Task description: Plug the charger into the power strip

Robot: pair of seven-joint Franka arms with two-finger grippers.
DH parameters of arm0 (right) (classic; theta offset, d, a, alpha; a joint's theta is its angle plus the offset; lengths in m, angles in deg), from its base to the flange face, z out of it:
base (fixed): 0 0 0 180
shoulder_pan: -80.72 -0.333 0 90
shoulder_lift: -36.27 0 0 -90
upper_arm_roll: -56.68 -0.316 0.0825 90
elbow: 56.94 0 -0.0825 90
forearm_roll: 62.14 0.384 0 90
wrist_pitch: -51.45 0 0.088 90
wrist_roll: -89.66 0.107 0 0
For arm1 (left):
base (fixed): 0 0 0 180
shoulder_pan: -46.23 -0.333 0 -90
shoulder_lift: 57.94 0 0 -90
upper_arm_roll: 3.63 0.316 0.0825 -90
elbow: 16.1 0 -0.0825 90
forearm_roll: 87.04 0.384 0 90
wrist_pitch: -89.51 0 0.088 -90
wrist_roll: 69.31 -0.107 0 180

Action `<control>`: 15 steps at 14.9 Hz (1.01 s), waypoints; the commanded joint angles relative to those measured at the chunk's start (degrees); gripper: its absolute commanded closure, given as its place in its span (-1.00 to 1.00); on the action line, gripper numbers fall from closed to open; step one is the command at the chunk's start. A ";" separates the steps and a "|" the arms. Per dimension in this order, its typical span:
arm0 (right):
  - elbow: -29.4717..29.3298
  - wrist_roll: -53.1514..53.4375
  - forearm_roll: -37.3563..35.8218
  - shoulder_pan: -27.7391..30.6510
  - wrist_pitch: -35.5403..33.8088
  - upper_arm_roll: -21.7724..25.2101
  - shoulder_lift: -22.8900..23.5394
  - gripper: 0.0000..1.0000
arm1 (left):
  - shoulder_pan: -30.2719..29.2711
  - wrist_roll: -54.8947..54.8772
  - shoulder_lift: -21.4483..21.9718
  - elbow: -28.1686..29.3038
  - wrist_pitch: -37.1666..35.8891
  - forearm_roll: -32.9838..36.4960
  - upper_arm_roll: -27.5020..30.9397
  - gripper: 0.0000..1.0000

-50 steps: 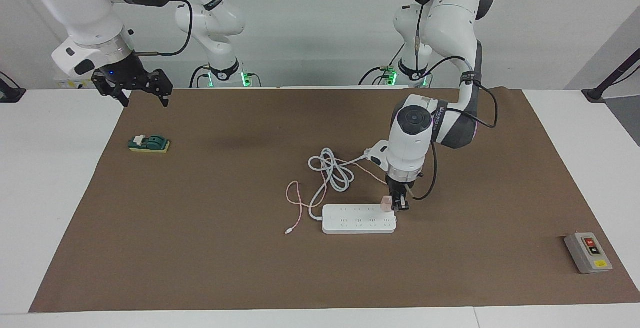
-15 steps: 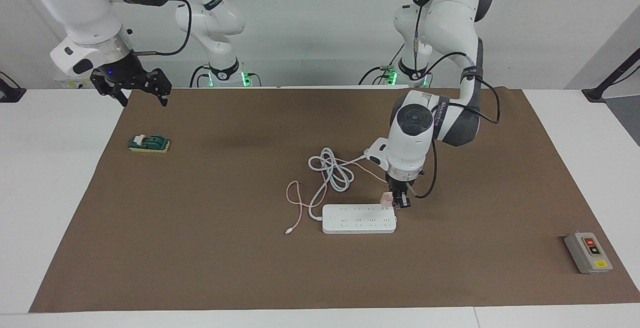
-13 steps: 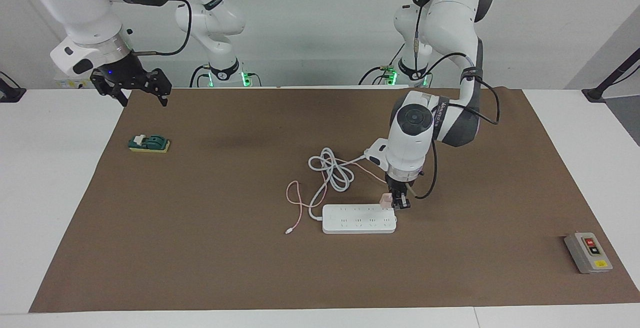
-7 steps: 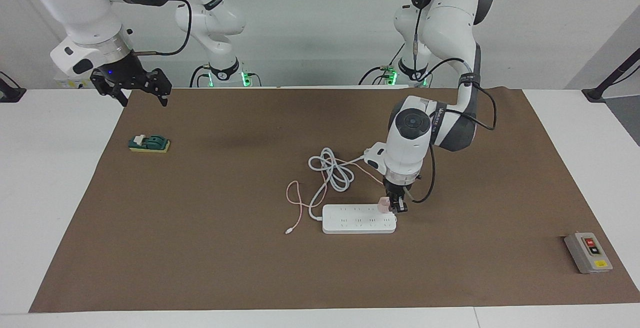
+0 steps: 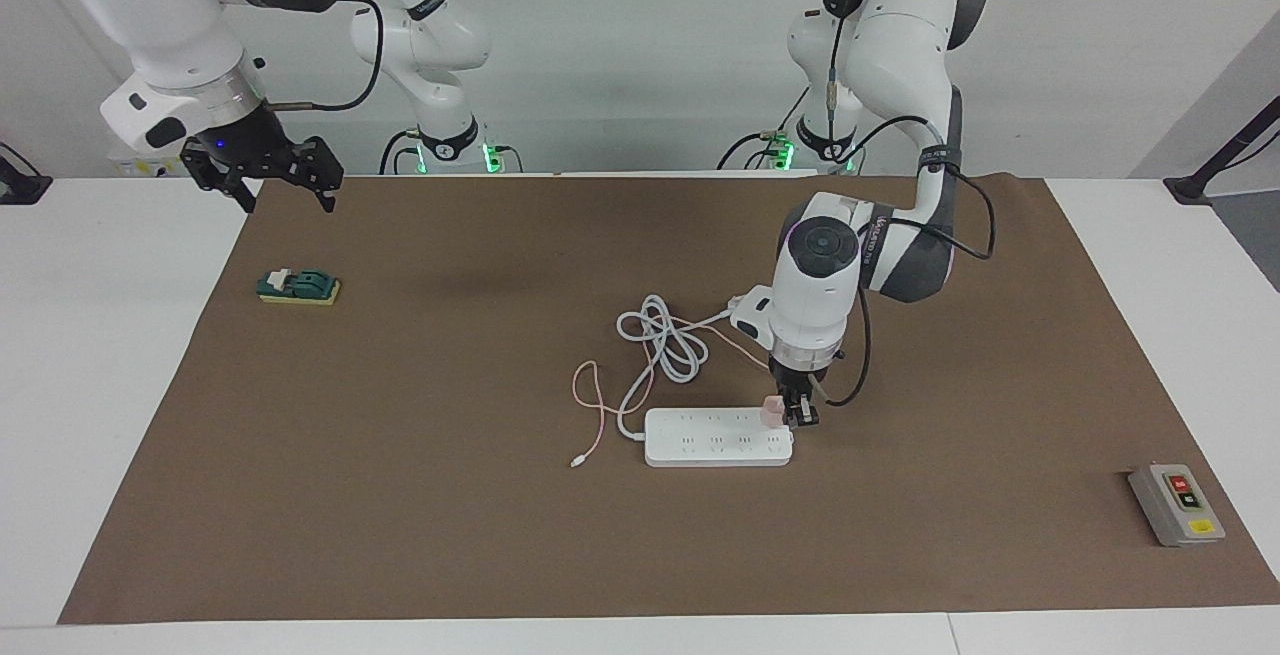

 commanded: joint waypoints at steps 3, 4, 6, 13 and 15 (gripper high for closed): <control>1.37 -0.96 -0.13 0.76 0.81 -0.42 -1.25 -1.00 | -0.12 0.66 0.91 3.47 3.36 0.86 0.38 1.00; 1.28 -0.96 -0.13 0.76 0.81 -0.50 -1.17 -1.00 | -0.12 0.66 0.91 3.47 3.27 0.77 0.38 1.00; 1.28 -0.96 -0.13 0.76 0.81 -0.42 -1.25 -1.00 | -0.12 0.66 0.91 3.47 2.75 0.77 0.21 1.00; 1.19 -0.96 -0.13 0.85 0.81 -0.42 -1.17 -1.00 | -0.12 0.66 1.09 3.47 0.46 0.77 0.21 1.00; 1.19 -0.96 -0.13 0.76 0.81 -0.42 -1.17 -1.00 | -0.03 0.66 1.35 3.38 -1.03 0.68 0.12 1.00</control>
